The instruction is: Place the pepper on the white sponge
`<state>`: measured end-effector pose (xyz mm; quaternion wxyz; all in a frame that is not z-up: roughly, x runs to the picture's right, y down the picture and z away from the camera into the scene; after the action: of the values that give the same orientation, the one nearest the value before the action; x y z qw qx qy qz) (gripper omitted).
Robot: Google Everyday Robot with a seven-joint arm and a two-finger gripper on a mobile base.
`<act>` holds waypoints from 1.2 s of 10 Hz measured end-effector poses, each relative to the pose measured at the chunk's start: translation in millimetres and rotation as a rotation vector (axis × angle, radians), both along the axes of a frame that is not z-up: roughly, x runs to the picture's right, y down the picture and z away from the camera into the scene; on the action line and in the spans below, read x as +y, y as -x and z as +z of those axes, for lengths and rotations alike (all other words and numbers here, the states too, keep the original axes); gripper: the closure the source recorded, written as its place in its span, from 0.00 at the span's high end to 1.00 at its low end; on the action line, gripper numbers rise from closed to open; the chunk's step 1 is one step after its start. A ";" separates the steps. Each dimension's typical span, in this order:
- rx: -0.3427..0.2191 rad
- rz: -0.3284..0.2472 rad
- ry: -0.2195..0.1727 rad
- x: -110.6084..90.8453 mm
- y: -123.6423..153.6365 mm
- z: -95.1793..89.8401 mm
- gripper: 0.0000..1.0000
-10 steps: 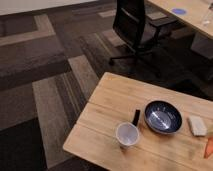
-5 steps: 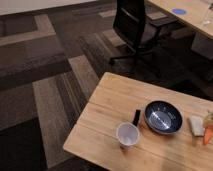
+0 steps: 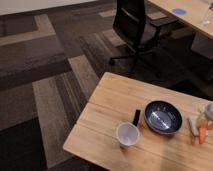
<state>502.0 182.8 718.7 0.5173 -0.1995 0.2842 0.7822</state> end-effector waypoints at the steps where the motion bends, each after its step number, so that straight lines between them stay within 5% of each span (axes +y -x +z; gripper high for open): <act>1: -0.004 -0.003 0.005 0.5 1.1 0.7 0.00; 4: -0.023 -0.004 0.013 0.8 -0.1 1.8 0.00; 8: -0.021 -0.050 -0.005 -29.0 -18.2 18.5 0.00; 12: -0.018 -0.079 0.007 -27.6 -26.5 26.1 0.00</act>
<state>528.5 155.2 744.8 0.5498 -0.1971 0.2898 0.7582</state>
